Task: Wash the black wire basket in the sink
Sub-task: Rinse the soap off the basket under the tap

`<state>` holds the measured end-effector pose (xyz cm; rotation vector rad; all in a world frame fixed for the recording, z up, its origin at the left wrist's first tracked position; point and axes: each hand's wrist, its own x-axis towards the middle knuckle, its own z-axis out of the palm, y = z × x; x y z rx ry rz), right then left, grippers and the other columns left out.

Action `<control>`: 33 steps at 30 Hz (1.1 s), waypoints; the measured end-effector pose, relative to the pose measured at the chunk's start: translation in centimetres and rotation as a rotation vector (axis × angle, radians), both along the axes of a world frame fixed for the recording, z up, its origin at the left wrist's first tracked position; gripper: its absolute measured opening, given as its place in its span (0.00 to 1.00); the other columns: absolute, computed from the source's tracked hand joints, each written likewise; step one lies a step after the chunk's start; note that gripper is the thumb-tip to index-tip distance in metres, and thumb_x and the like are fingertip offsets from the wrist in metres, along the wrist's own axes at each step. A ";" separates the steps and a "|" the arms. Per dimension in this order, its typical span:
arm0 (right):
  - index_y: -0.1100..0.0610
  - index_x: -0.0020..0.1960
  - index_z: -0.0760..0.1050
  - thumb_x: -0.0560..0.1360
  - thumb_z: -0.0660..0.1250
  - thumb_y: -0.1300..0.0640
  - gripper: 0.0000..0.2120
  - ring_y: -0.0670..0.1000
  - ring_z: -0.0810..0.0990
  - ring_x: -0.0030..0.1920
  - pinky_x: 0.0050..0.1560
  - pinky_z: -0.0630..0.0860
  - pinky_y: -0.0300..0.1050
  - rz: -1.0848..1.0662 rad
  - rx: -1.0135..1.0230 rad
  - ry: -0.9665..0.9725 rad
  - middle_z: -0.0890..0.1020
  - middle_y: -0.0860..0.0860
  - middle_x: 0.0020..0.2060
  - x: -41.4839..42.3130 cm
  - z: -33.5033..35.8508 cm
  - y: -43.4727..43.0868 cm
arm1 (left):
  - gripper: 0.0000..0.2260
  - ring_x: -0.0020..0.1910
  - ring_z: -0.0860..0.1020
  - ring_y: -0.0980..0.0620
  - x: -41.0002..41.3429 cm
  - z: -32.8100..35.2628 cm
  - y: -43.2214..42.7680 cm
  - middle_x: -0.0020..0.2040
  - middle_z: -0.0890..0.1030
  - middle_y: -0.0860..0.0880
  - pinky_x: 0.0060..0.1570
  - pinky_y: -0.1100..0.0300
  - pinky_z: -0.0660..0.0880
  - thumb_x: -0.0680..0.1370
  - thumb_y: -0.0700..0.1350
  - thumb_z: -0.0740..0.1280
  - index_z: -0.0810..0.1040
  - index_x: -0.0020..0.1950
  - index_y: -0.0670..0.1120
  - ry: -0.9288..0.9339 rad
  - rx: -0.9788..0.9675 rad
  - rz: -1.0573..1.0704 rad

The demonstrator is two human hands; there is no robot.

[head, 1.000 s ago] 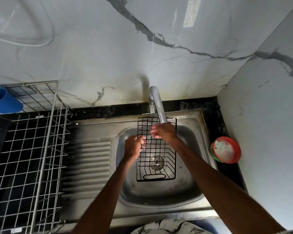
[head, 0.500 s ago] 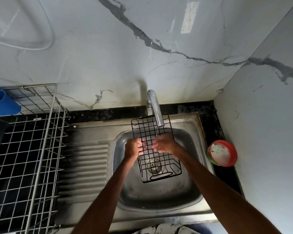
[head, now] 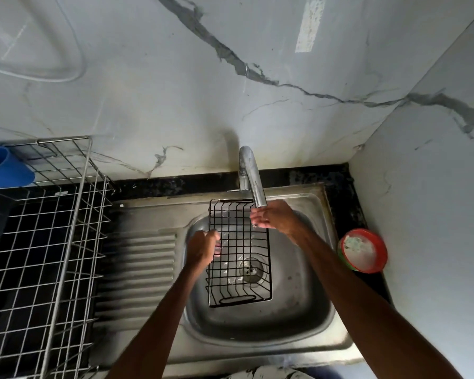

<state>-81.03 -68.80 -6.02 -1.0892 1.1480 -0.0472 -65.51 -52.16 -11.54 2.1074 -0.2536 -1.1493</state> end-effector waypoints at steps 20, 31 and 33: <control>0.69 0.63 0.76 0.83 0.61 0.56 0.18 0.60 0.82 0.48 0.48 0.79 0.51 -0.111 -0.078 0.083 0.82 0.65 0.53 6.0 -1.3 -4.4 | 0.10 0.46 0.86 0.35 3.2 -1.2 1.1 0.50 0.85 0.33 0.45 0.39 0.85 0.77 0.40 0.64 0.80 0.52 0.34 0.209 0.115 0.137; 0.65 0.57 0.74 0.85 0.59 0.58 0.10 0.62 0.86 0.52 0.53 0.83 0.56 -0.365 0.376 -0.305 0.84 0.64 0.52 6.5 -2.2 -2.7 | 0.12 0.42 0.83 0.40 4.1 -1.1 2.9 0.48 0.83 0.35 0.36 0.52 0.80 0.83 0.40 0.59 0.80 0.54 0.35 0.349 0.124 0.119; 0.64 0.52 0.75 0.86 0.57 0.56 0.12 0.62 0.86 0.53 0.51 0.84 0.56 -0.408 0.431 -0.354 0.85 0.64 0.52 6.6 -3.6 -2.4 | 0.13 0.43 0.83 0.40 4.2 -1.2 3.3 0.48 0.84 0.35 0.35 0.51 0.81 0.83 0.41 0.58 0.80 0.54 0.35 0.363 0.116 0.139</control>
